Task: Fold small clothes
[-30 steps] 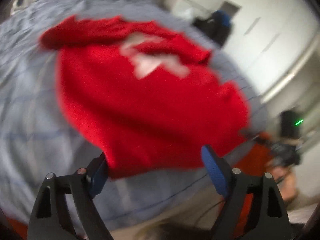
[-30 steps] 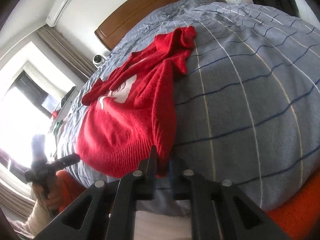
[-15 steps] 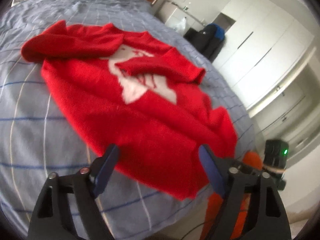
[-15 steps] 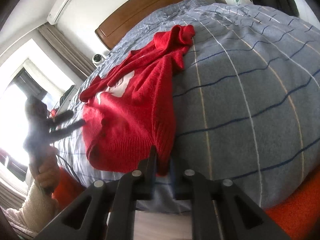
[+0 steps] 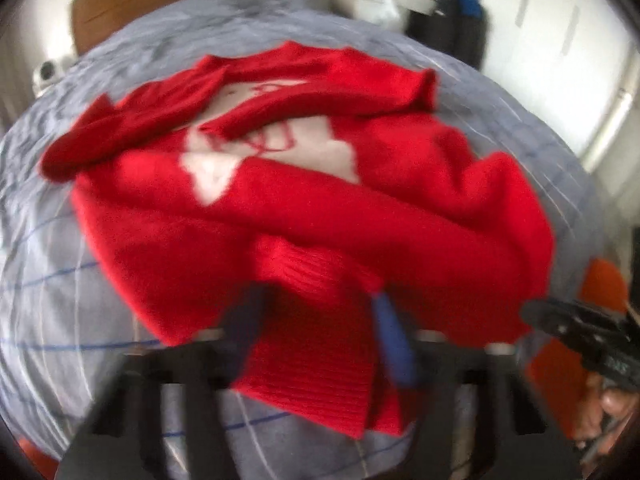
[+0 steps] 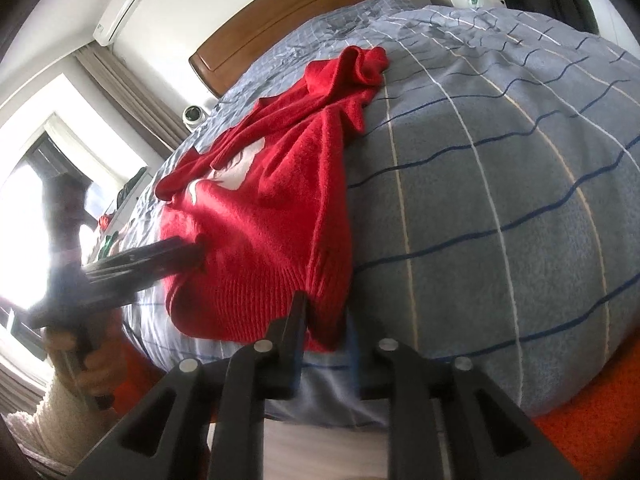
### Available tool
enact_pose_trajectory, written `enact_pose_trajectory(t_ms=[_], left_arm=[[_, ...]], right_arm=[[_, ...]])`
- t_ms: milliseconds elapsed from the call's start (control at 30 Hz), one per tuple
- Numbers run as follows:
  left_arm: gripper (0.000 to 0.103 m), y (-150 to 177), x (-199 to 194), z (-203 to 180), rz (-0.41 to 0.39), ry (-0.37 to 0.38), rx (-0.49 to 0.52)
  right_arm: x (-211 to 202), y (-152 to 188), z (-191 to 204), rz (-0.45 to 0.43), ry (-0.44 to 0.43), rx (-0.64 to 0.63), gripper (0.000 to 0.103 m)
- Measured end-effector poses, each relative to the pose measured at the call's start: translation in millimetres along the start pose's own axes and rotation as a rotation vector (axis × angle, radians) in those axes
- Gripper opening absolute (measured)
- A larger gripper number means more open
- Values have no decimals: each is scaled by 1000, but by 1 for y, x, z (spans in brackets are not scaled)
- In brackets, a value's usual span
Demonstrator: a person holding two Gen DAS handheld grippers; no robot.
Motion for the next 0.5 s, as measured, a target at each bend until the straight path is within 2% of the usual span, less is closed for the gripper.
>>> enact_pose_trajectory(t_ms=[33, 133, 200, 300, 333, 367, 400, 433, 500], left_arm=[[8, 4, -4, 6, -2, -1, -34], [6, 23, -27, 33, -36, 102, -186], [6, 48, -47, 48, -31, 121, -234], [8, 94, -61, 60, 37, 107, -269], [12, 110, -62, 64, 65, 101, -287], [24, 119, -64, 65, 75, 104, -301], [29, 128, -66, 67, 86, 104, -315], [36, 131, -67, 69, 88, 92, -320], [47, 133, -73, 71, 55, 63, -309]], right_arm=[[0, 0, 0, 1, 1, -4, 19], [-2, 1, -1, 6, 2, -5, 19], [-5, 1, -1, 14, 0, -2, 19], [-13, 3, 0, 38, -6, -3, 19], [-14, 5, 0, 46, -1, -11, 20], [-15, 7, 0, 58, 10, -21, 24], [-15, 9, -1, 71, 20, -26, 38], [-15, 10, -1, 83, 22, -28, 58], [-18, 12, -1, 103, 8, -30, 69]])
Point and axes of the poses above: each gripper's, at about its wrist camera, not at the fingertips, and x roughly the way its jaws point, z to its left, y to its underside, the point moved 6 cm from there along x, roughly the way its jaws point, and after that the axes turned 14 degrees about x, right-handed, at the moved point
